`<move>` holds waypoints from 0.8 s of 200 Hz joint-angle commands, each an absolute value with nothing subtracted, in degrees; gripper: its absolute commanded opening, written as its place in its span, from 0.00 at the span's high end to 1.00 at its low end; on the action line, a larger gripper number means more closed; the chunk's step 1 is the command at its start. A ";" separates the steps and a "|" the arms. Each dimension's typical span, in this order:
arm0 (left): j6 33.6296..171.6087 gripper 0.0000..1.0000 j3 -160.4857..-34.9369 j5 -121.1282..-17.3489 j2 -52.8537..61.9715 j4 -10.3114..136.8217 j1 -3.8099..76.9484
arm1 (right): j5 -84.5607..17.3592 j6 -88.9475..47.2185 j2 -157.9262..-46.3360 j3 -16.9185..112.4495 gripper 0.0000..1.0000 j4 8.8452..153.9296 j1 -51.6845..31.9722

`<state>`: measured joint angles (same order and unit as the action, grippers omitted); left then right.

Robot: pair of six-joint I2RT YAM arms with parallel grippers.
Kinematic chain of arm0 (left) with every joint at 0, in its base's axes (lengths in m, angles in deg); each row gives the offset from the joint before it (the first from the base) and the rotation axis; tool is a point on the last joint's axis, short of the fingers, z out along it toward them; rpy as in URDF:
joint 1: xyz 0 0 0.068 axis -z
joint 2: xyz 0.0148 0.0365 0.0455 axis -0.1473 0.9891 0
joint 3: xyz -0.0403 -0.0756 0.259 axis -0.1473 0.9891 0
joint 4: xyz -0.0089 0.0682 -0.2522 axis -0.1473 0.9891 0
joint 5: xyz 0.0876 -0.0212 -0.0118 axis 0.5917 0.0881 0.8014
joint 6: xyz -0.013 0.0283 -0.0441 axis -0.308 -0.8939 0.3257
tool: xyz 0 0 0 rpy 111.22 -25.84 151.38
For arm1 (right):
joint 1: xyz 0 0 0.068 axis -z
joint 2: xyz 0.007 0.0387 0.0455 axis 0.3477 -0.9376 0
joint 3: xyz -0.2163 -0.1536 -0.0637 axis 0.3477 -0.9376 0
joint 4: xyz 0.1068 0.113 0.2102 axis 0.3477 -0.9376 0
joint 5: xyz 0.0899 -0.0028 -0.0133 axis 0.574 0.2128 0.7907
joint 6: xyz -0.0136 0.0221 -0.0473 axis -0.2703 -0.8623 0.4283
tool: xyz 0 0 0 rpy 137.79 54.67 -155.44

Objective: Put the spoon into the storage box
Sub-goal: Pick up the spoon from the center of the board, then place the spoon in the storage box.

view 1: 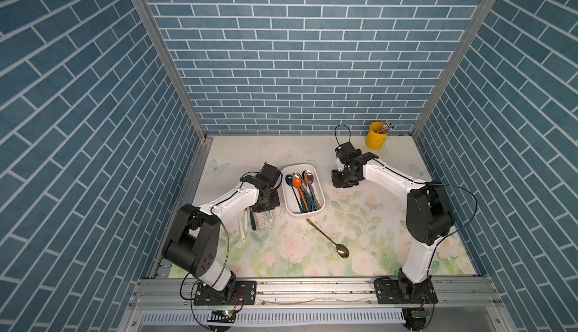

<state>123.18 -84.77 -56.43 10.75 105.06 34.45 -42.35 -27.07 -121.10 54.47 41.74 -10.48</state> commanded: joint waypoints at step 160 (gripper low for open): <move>123.65 0.92 -96.86 -66.60 19.83 102.27 39.79 | -42.99 -29.27 -120.01 53.04 0.73 41.11 -10.21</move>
